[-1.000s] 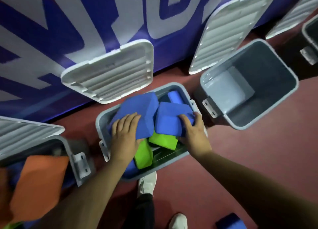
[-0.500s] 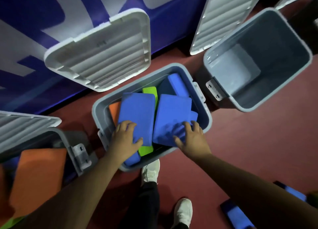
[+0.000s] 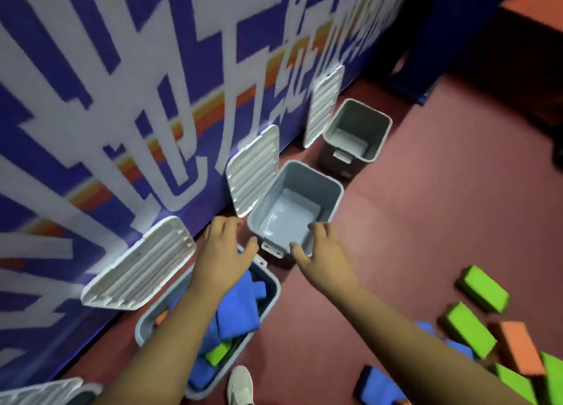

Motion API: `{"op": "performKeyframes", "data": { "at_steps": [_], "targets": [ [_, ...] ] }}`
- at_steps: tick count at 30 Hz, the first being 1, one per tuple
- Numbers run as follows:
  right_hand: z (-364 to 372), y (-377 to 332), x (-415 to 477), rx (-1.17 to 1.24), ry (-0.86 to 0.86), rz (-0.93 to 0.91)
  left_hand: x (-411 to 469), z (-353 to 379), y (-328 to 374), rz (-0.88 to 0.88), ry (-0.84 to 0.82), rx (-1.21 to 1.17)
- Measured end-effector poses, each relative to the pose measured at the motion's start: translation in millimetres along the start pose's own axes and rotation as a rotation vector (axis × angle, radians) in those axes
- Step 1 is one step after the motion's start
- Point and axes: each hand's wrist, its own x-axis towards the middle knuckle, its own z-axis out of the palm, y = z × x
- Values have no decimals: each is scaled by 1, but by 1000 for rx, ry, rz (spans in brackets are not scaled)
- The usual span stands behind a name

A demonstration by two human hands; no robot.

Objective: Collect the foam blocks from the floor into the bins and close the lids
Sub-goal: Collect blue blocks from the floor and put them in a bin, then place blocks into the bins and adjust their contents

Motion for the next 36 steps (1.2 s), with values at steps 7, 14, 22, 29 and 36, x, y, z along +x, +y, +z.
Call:
{"op": "performKeyframes", "data": {
  "at_steps": [7, 14, 22, 29, 36],
  "targets": [
    [-177, 54, -91, 11, 327, 177, -9, -16, 187, 358, -15, -89],
    [-283, 177, -215, -12, 576, 428, -64, 66, 361, 632, -172, -101],
    [-350, 353, -380, 15, 766, 723, -212, 222, 533, 951, -400, -75],
    [-377, 472, -501, 31, 844, 984, -324, 329, 635, 1106, -589, -65],
    [-380, 545, -554, 85, 876, 1215, -366, 426, 693, 1213, -823, -17]
  ]
}}
